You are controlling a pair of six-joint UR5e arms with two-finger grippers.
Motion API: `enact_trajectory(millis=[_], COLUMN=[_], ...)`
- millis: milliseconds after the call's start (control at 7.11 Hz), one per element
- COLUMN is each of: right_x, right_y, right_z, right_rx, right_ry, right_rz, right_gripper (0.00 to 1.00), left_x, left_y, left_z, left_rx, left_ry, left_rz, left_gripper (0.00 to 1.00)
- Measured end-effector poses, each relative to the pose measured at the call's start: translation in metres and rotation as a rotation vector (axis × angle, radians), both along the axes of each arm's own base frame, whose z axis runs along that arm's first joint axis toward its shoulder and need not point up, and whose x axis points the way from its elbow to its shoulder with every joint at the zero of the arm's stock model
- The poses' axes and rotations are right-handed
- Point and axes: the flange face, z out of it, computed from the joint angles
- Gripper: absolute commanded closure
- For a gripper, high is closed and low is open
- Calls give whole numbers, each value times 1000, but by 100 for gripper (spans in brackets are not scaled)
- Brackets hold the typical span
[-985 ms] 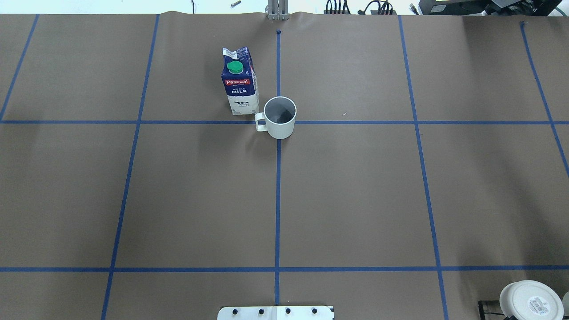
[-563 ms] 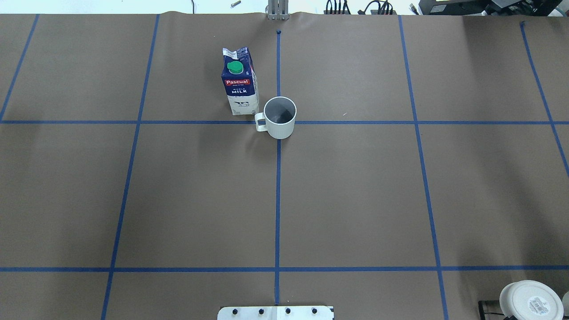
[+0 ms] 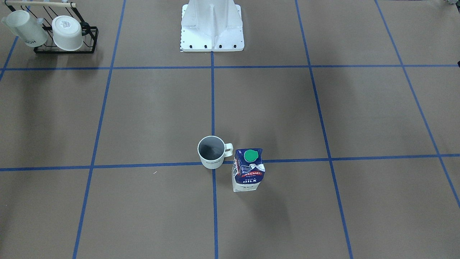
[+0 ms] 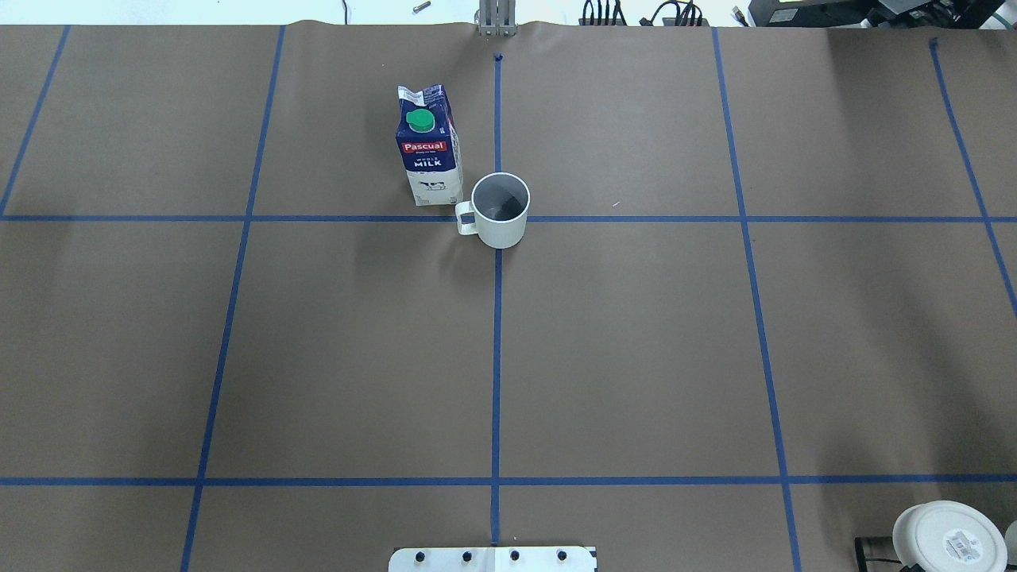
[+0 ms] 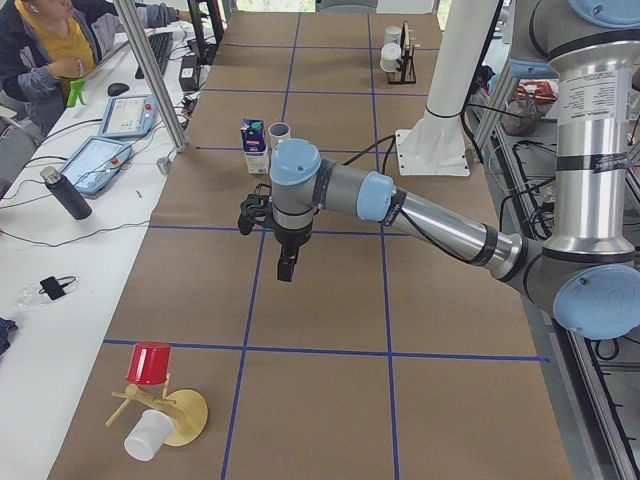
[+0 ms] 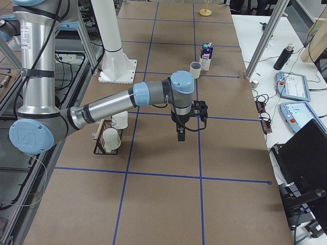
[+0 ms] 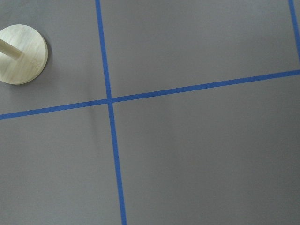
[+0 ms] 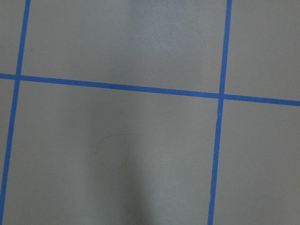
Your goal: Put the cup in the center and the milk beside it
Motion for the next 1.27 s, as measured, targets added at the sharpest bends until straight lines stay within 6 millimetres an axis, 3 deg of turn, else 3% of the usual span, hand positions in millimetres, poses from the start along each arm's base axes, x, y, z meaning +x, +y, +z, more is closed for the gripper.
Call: enact_trajectory(millis=[563, 1267], right_x=[0, -3], right_y=[7, 9], right_z=[6, -5], right_rx=[9, 30], right_ry=[2, 0], right_rz=[2, -5], right_gripper=[0, 0], left_x=[0, 0], left_y=[4, 6], left_z=[-9, -3], left_rx=[6, -2], left_ry=[17, 11], left_rz=[-9, -5], left_gripper=[1, 1])
